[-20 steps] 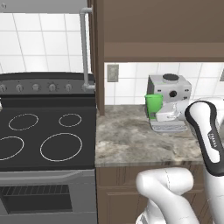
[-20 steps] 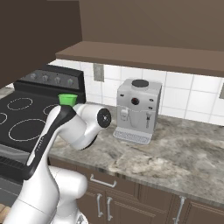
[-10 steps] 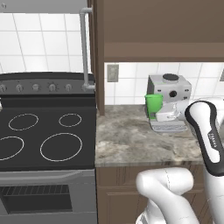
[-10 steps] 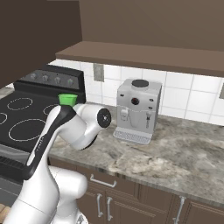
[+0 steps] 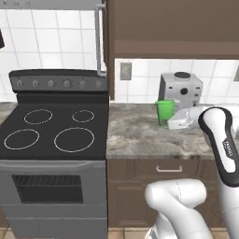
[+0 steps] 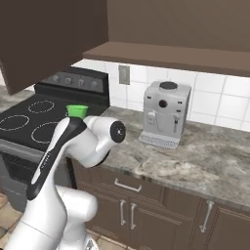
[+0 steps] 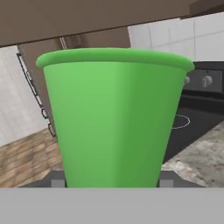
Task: There is a tray on the dining counter. Grab the cup, mug, and pitcher and place them on the tray. The pitcher may be placed next to the tray if it cannot fit the tray.
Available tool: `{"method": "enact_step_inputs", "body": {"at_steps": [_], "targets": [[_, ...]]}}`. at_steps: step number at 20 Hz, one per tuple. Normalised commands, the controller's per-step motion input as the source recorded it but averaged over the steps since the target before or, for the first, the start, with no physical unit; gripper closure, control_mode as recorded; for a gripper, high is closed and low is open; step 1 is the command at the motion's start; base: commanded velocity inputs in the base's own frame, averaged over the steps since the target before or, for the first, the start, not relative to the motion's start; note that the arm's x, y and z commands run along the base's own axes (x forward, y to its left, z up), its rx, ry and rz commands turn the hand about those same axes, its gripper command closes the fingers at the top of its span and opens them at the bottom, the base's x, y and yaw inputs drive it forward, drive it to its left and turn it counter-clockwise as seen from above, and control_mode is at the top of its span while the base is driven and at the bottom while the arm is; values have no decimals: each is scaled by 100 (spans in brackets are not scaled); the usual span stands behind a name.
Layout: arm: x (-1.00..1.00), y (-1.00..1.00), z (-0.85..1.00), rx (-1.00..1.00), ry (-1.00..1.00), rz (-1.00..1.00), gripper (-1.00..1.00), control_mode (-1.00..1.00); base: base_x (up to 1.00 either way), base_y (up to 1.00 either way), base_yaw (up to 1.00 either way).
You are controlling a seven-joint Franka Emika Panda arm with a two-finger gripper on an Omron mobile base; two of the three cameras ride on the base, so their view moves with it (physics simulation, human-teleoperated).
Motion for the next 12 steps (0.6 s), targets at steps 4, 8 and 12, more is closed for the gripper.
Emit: {"method": "enact_step_inputs", "body": {"at_steps": [4, 8, 12], "targets": [[0, 0, 0, 0, 0, 0, 100, 100, -33, 0, 72], [0, 0, 0, 0, 0, 0, 100, 100, -11, 0, 99], [0, 0, 0, 0, 0, 0, 100, 100, -4, 0, 100]]}}
